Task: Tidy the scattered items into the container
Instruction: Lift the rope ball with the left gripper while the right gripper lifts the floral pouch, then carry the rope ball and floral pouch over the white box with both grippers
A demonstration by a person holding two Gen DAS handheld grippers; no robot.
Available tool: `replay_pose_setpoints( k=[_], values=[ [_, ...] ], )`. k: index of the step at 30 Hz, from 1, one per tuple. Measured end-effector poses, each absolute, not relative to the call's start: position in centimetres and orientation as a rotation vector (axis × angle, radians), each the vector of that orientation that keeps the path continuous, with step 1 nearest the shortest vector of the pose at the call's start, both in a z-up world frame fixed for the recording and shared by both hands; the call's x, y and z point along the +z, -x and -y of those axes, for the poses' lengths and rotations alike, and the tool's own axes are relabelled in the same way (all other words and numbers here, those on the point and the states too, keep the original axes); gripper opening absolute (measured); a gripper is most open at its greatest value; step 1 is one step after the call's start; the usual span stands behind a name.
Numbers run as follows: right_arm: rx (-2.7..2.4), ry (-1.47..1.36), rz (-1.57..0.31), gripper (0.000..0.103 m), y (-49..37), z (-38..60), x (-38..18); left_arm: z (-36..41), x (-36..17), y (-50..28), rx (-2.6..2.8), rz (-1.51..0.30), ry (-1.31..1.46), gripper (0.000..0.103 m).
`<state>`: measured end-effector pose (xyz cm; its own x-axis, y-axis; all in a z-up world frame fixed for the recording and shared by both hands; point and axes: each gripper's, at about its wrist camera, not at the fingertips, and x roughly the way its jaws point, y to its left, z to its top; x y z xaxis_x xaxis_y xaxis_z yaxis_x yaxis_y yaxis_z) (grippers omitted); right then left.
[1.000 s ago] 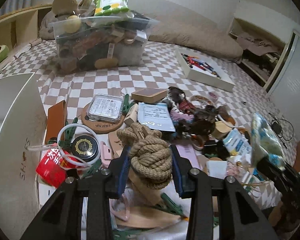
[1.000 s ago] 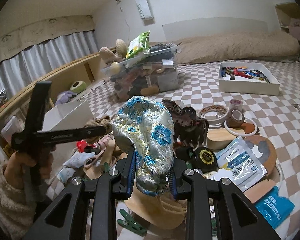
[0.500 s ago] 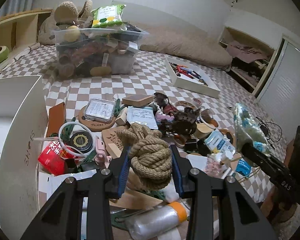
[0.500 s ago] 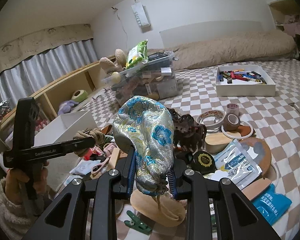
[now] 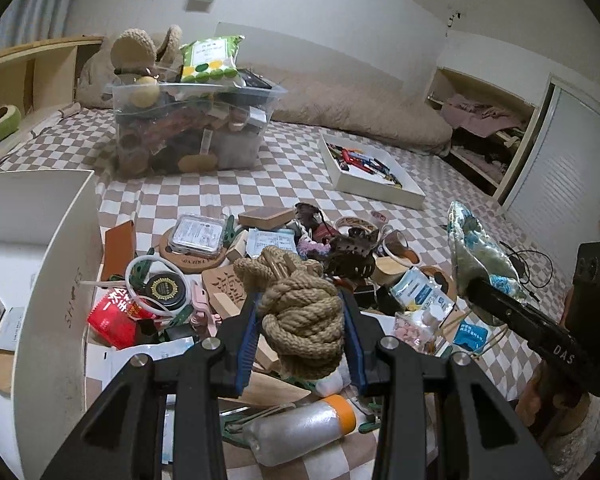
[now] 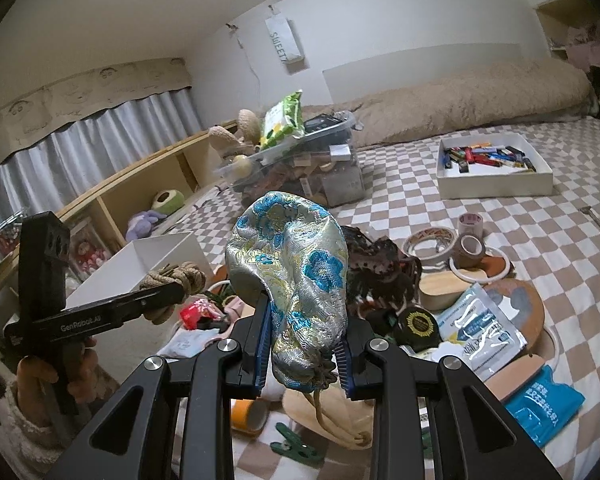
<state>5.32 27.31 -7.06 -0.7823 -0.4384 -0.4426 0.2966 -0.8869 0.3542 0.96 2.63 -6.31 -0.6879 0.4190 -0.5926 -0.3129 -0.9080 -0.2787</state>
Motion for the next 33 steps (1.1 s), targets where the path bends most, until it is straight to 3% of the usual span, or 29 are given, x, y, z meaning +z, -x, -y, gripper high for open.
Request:
replay_pose_setpoints(
  k=[16, 33],
  values=[
    [-2.520, -0.638, 0.320, 0.028, -5.3, -21.5, -2.7, 2.8, -2.9, -2.6, 2.649, 0.315, 0.851, 0.038],
    [-2.326, -0.580, 0.249, 0.028, -2.4, -11.5, 2.6, 15.9, 1.7, -3.5, 2.928, 0.292, 0.747, 0.038]
  ],
)
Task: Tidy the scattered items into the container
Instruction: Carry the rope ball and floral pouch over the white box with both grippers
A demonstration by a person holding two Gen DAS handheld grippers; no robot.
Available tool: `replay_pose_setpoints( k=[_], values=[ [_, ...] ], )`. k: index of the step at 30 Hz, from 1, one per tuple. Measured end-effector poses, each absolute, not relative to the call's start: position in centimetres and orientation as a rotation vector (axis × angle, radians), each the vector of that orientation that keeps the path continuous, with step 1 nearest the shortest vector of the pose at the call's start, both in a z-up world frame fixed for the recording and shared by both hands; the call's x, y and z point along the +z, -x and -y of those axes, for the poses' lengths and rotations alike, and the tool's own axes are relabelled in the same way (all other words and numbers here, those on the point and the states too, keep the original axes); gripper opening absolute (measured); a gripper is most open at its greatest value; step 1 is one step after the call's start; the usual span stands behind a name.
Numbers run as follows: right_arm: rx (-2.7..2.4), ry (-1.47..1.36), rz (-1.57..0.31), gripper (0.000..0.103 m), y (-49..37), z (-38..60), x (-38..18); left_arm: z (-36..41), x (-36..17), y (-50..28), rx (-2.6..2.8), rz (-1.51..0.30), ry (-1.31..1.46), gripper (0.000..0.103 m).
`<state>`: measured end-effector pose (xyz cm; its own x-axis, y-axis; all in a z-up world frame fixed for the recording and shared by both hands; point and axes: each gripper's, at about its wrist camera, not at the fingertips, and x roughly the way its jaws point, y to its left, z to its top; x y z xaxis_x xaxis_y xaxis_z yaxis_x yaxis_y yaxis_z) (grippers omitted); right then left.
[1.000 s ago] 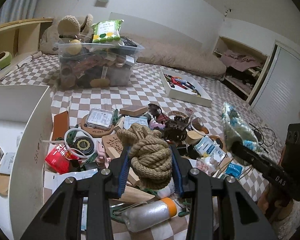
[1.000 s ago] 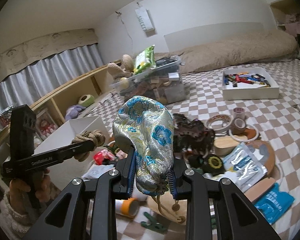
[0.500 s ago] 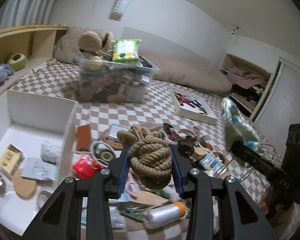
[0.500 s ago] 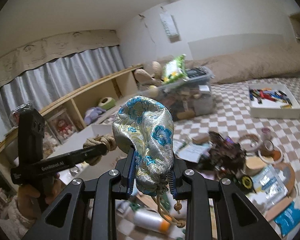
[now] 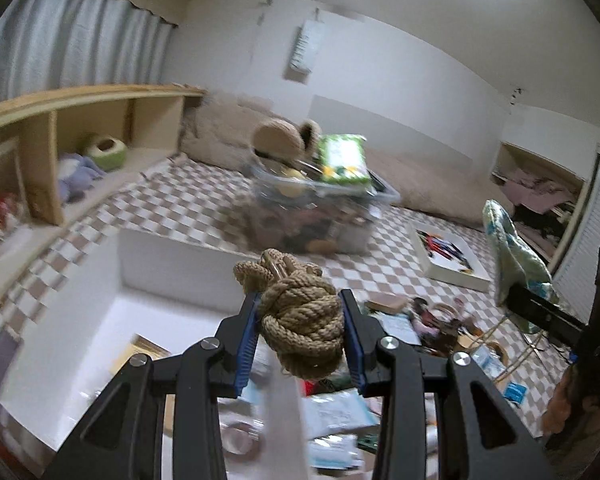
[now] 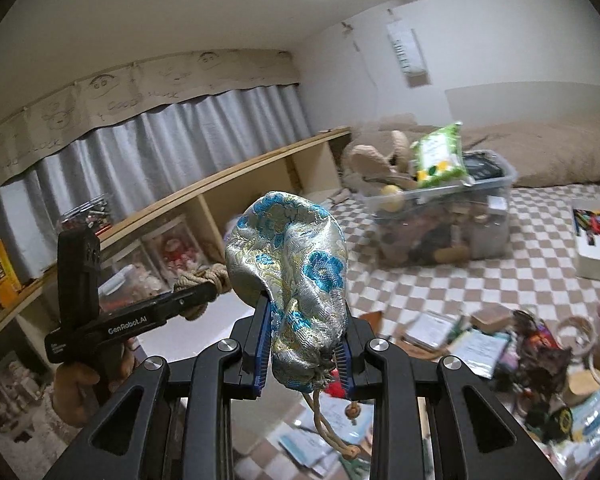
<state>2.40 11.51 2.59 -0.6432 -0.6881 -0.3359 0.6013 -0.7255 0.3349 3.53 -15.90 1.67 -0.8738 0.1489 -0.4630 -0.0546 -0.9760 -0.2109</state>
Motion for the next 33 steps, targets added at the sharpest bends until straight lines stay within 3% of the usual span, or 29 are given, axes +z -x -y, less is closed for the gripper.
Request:
replay_pose_setpoints(
  k=[16, 27, 33],
  values=[
    [-2.152, -0.640, 0.207, 0.028, 1.2, -2.7, 5.0, 23.5, 0.9, 0.8, 3.001, 0.147, 0.928, 0.038],
    [-2.102, -0.704, 0.155, 0.028, 3.0, 2.0, 4.0, 25.9, -3.5, 5.8, 3.001, -0.215, 1.245, 0.038],
    [-2.101, -0.780, 0.122, 0.028, 4.7, 3.5, 2.8, 26.4, -4.9, 6.1, 2.971, -0.326, 1.315, 0.038]
  ],
)
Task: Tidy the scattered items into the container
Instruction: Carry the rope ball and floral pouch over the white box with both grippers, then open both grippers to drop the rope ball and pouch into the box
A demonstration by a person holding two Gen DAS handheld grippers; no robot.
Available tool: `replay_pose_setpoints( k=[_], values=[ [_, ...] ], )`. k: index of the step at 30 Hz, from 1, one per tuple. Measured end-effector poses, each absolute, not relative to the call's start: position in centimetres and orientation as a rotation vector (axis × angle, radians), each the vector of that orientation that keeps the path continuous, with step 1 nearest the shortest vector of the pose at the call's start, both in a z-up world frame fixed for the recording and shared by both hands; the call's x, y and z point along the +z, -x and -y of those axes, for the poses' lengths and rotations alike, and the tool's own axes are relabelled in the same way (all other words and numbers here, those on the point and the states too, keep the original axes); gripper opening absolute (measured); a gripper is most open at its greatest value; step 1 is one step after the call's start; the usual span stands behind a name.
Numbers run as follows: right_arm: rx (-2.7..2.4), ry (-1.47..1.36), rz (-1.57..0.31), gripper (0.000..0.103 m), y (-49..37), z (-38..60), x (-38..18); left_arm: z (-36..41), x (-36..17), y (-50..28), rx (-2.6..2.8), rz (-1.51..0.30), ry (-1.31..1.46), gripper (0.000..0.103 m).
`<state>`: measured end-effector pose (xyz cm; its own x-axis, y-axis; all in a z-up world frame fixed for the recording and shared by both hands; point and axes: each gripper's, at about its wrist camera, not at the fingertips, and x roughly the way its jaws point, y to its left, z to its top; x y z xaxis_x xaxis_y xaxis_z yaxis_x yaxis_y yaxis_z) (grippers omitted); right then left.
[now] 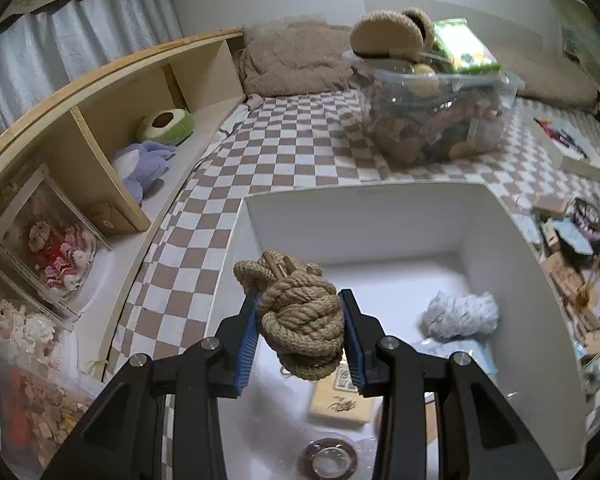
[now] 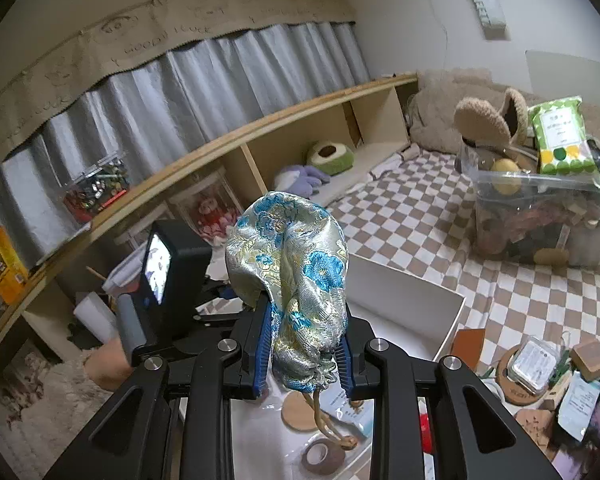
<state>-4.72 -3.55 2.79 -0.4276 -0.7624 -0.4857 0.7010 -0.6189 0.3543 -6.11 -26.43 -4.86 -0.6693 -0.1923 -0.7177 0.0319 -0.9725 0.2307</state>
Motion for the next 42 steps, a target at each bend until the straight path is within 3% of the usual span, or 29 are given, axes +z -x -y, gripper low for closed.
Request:
replay_pose_setpoints(
  k=[6, 7, 8, 10, 28, 35, 37, 38, 39, 42],
  values=[
    [-2.077, -0.829, 0.072, 0.028, 5.8, 5.9, 1.8, 26.5, -5.1, 6.0, -2.720, 0.390, -1.207, 0.041],
    [-2.070, -0.836, 0.069, 0.028, 5.9, 6.2, 1.7, 26.4, -5.1, 5.9, -2.715, 0.406, -1.192, 0.049],
    [-2.064, -0.843, 0.066, 0.028, 6.1, 6.6, 1.5, 26.4, -5.0, 5.8, -2.709, 0.421, -1.174, 0.064],
    [-2.060, -0.851, 0.055, 0.028, 6.3, 7.2, 1.3, 26.5, -4.8, 5.3, -2.709, 0.440, -1.131, 0.073],
    [-2.041, -1.018, -0.050, 0.028, 9.9, 12.6, -3.2, 28.2, -3.1, 2.2, -2.870, 0.175, -1.095, 0.073],
    [-2.069, -1.091, -0.010, 0.028, 11.4, 13.4, -5.0, 28.8, -2.6, 1.8, -2.908, 0.095, -1.079, 0.074],
    [-2.076, -1.134, 0.008, 0.045, 12.1, 13.4, -5.6, 28.9, -2.6, 1.8, -2.910, 0.075, -1.082, 0.075],
    [-2.081, -1.157, 0.014, 0.080, 12.5, 13.3, -6.0, 29.0, -2.7, 1.8, -2.911, 0.065, -1.085, 0.078],
    [-2.083, -1.168, 0.017, 0.103, 12.6, 13.2, -6.4, 29.0, -2.7, 1.8, -2.912, 0.055, -1.087, 0.079],
    [-2.080, -1.172, 0.054, 0.103, 13.0, 12.8, -6.9, 29.0, -2.8, 1.7, -2.917, 0.048, -1.090, 0.080]
  ],
)
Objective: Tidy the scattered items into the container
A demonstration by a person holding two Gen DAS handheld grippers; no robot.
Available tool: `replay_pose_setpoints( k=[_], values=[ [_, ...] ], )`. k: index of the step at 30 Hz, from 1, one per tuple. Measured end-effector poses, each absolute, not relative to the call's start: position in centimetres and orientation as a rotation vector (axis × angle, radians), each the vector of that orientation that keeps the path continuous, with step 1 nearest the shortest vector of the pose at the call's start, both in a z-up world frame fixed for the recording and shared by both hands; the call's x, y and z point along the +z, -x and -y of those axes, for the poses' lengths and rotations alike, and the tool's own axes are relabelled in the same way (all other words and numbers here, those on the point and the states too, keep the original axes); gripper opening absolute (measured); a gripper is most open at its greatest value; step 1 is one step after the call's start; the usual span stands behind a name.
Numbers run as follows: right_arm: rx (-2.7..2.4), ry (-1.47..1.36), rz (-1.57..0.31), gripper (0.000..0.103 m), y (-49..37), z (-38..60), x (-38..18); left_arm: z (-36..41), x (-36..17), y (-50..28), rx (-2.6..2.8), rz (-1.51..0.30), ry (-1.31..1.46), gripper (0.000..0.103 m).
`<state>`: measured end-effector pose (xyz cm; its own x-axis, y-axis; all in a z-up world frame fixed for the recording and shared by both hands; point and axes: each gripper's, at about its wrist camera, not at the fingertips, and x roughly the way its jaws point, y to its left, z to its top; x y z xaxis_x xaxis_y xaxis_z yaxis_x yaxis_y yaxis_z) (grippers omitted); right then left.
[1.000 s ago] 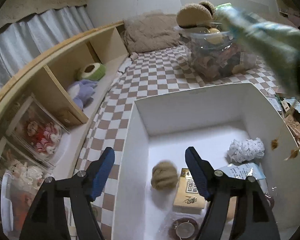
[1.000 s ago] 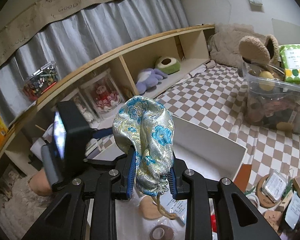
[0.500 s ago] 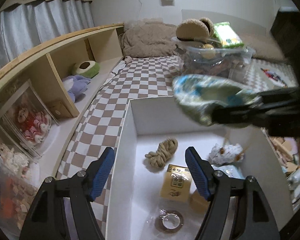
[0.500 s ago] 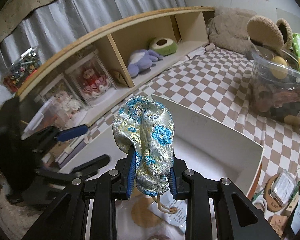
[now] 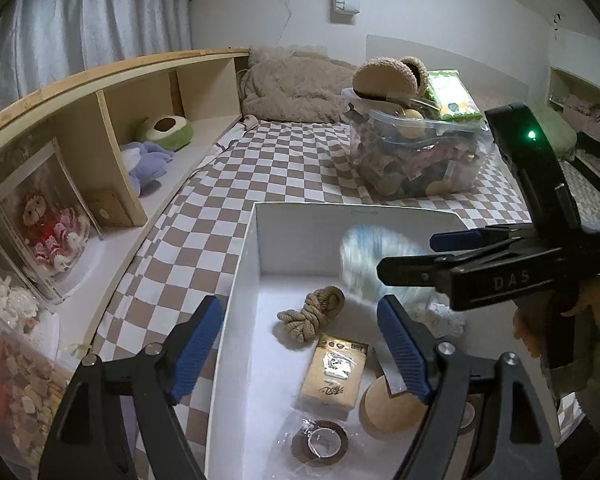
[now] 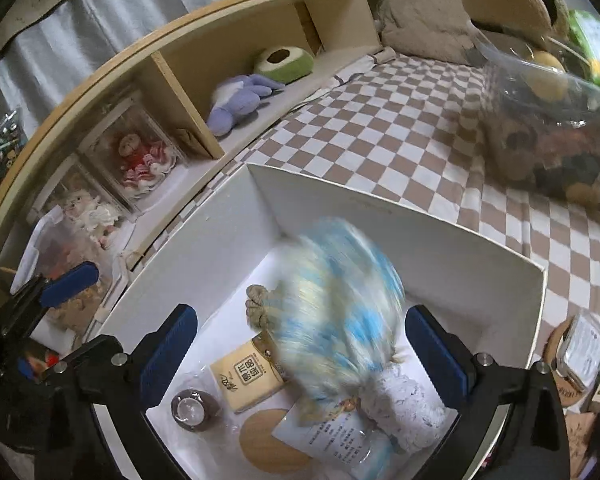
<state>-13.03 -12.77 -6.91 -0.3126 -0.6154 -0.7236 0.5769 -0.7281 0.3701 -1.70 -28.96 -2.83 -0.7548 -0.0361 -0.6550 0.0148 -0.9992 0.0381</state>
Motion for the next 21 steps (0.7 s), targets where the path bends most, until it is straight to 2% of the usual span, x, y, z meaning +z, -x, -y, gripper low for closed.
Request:
replay_pose_setpoints(
  k=[21],
  values=[
    [-2.047, -1.127, 0.129, 0.103, 11.3, 9.4, -4.1, 27.5, -1.5, 0.6, -2.931, 0.034, -1.070, 0.080]
  ],
)
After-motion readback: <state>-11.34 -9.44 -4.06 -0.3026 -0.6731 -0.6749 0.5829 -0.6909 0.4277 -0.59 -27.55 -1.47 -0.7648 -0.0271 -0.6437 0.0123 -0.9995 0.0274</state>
